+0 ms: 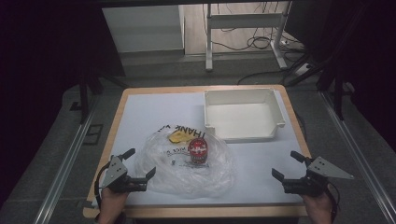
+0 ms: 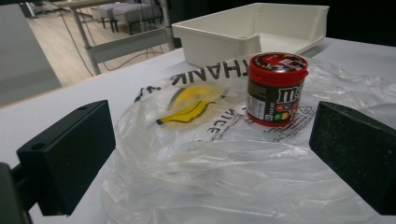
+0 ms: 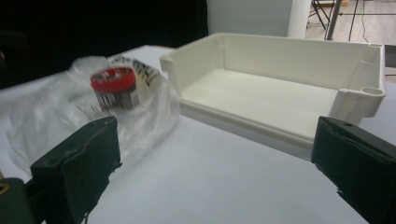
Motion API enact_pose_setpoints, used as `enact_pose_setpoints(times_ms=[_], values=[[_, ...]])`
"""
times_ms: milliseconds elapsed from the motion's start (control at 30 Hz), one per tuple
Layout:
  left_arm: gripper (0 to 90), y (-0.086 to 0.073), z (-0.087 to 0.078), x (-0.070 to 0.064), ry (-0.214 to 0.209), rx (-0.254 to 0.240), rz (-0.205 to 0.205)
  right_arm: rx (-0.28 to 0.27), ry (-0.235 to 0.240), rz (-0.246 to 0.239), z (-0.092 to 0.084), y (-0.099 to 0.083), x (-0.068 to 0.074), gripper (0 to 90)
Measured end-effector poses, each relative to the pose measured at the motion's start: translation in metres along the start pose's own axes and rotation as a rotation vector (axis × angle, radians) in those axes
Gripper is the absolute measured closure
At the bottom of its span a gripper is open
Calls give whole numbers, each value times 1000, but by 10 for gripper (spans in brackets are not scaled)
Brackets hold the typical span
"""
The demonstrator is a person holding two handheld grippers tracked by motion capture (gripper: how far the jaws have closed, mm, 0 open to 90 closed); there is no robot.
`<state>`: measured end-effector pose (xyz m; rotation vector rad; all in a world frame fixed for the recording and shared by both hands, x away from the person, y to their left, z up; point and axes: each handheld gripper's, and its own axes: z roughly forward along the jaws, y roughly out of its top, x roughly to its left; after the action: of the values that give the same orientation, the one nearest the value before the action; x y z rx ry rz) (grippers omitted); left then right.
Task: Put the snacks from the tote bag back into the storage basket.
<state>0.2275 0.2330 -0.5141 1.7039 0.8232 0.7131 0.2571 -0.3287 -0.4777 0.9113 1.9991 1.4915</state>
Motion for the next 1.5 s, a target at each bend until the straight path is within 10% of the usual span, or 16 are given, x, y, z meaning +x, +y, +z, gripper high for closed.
enact_pose_setpoints(times_ms=[700,1500], values=[[0,0,-2,-1,-33,-24,-18,-12,42,36,7,-3,-1,15],[0,3,-3,-7,-22,-34,34,6,66,-56,18,4,10,14]])
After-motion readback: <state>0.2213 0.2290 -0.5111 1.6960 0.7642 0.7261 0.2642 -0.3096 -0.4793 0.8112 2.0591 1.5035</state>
